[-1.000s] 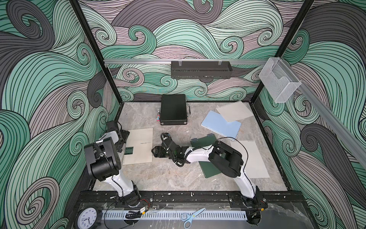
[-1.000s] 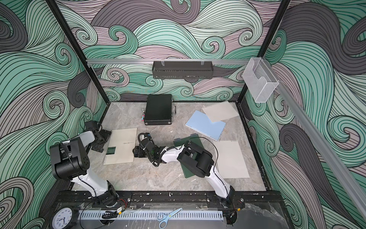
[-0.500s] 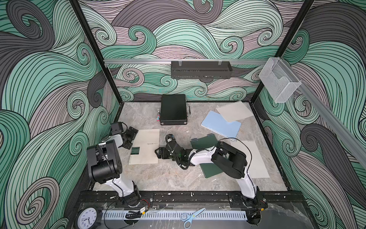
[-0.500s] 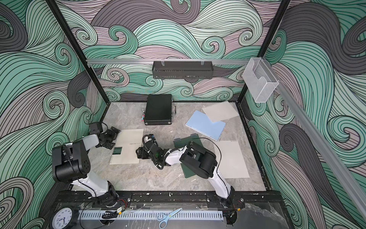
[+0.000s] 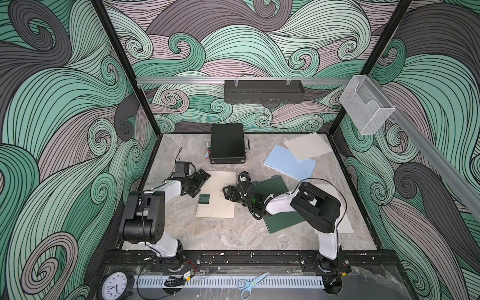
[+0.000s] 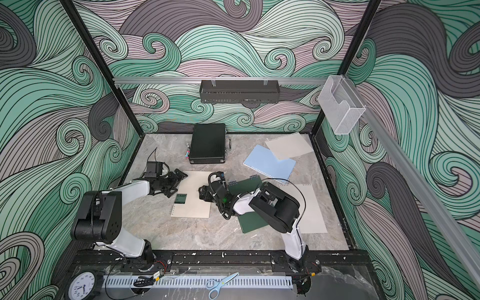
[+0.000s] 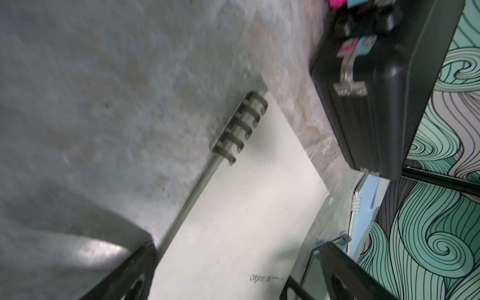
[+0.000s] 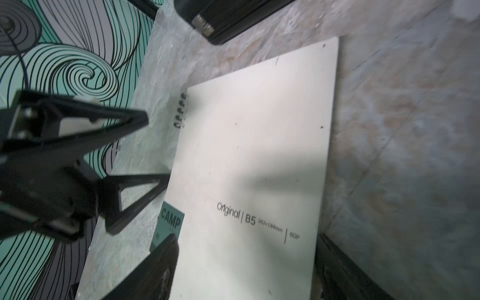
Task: Tear off pages from different notebooks
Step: Move the notebook to the center of the board.
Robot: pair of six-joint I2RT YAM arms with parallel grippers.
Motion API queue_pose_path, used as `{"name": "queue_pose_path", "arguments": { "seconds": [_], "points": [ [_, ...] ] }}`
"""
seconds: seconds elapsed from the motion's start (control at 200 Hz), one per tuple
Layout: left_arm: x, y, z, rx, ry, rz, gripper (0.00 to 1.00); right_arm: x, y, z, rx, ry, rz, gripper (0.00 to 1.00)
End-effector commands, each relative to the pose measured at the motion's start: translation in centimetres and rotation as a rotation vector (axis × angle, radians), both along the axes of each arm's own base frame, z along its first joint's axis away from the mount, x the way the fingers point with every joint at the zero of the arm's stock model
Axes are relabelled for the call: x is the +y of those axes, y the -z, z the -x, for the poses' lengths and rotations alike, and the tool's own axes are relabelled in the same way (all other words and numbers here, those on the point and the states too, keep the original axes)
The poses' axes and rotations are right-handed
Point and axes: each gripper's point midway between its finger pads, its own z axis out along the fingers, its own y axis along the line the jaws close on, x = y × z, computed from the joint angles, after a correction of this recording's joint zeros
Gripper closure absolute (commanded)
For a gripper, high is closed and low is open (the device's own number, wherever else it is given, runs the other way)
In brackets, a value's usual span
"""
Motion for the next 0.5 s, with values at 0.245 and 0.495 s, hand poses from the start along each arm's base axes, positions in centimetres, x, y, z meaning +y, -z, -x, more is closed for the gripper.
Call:
{"name": "queue_pose_path", "arguments": {
  "seconds": [0.245, 0.495],
  "points": [
    [1.1, 3.5, 7.2, 0.254, -0.034, -0.123, 0.01, -1.7, 1.6, 0.2, 0.050, 0.043, 0.037, 0.19],
    [-0.5, 4.0, 7.2, 0.243, 0.021, -0.097, 0.01, -0.5, 1.4, 0.5, 0.064, -0.003, 0.040, 0.22]
  ]
}}
